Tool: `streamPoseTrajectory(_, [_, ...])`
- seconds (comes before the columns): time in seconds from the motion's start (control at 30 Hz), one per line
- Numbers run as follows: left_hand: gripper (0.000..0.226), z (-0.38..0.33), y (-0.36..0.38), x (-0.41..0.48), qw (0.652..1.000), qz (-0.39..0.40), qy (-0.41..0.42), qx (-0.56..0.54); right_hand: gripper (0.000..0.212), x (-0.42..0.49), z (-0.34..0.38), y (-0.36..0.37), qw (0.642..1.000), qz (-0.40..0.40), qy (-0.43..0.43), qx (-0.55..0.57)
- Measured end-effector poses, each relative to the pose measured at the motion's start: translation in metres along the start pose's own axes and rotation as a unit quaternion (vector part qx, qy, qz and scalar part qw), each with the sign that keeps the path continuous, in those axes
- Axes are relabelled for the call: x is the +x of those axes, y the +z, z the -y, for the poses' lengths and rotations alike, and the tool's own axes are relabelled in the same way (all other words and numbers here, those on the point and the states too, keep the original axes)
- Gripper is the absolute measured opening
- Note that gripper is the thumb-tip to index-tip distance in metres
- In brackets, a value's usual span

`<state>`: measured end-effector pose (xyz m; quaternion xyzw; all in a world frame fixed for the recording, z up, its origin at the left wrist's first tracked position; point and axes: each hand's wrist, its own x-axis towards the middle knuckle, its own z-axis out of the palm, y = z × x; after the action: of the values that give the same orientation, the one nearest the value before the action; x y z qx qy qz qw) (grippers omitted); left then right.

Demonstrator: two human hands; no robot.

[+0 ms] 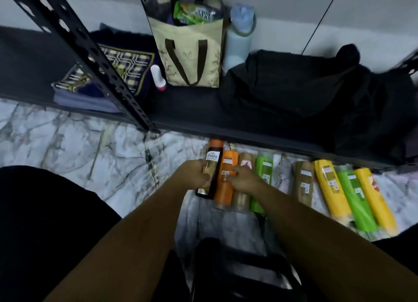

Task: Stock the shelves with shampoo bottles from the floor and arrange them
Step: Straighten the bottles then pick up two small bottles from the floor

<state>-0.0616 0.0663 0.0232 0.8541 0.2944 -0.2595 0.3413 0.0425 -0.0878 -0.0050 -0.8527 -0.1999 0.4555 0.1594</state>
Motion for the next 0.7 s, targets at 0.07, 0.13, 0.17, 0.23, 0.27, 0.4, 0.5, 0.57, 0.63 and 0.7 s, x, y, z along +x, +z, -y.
streamPoseTrajectory(0.07, [0.042,0.010,0.006,0.014,1.000,-0.002,-0.019,-0.023,0.054,0.015,-0.003,0.012,0.999,-0.009,0.018,0.035])
streamPoseTrajectory(0.13, [0.041,0.015,0.015,0.027,0.998,-0.002,-0.028,-0.049,0.049,0.028,-0.006,0.026,0.997,-0.020,0.037,0.062])
streamPoseTrajectory(0.17, [0.040,0.018,0.020,0.034,0.997,-0.002,-0.031,-0.064,0.046,0.035,-0.008,0.033,0.996,-0.028,0.043,0.072])
streamPoseTrajectory(0.23, [0.041,0.023,0.031,0.048,0.994,-0.004,-0.034,-0.099,0.043,0.046,-0.008,0.042,0.994,-0.044,0.059,0.085])
streamPoseTrajectory(0.27, [0.042,0.025,0.035,0.053,0.993,-0.007,-0.033,-0.112,0.043,0.052,-0.007,0.045,0.993,-0.051,0.064,0.087])
streamPoseTrajectory(0.4, [0.045,0.042,0.051,0.069,0.987,-0.006,-0.037,-0.159,0.051,0.069,-0.002,0.049,0.991,-0.044,0.081,0.099])
streamPoseTrajectory(0.5, [0.026,0.055,0.054,0.077,0.969,-0.009,-0.060,-0.238,0.049,0.079,-0.002,0.050,0.986,-0.019,0.098,0.134])
streamPoseTrajectory(0.57, [0.022,0.061,0.056,0.082,0.957,-0.015,-0.072,-0.280,0.052,0.083,-0.004,0.053,0.983,-0.014,0.097,0.155])
streamPoseTrajectory(0.63, [0.029,0.064,0.059,0.088,0.952,-0.020,-0.082,-0.293,0.059,0.086,-0.006,0.056,0.981,-0.017,0.094,0.171])
streamPoseTrajectory(0.7, [0.038,0.063,0.061,0.089,0.948,0.006,-0.085,-0.307,0.070,0.086,-0.007,0.055,0.978,-0.011,0.095,0.188])
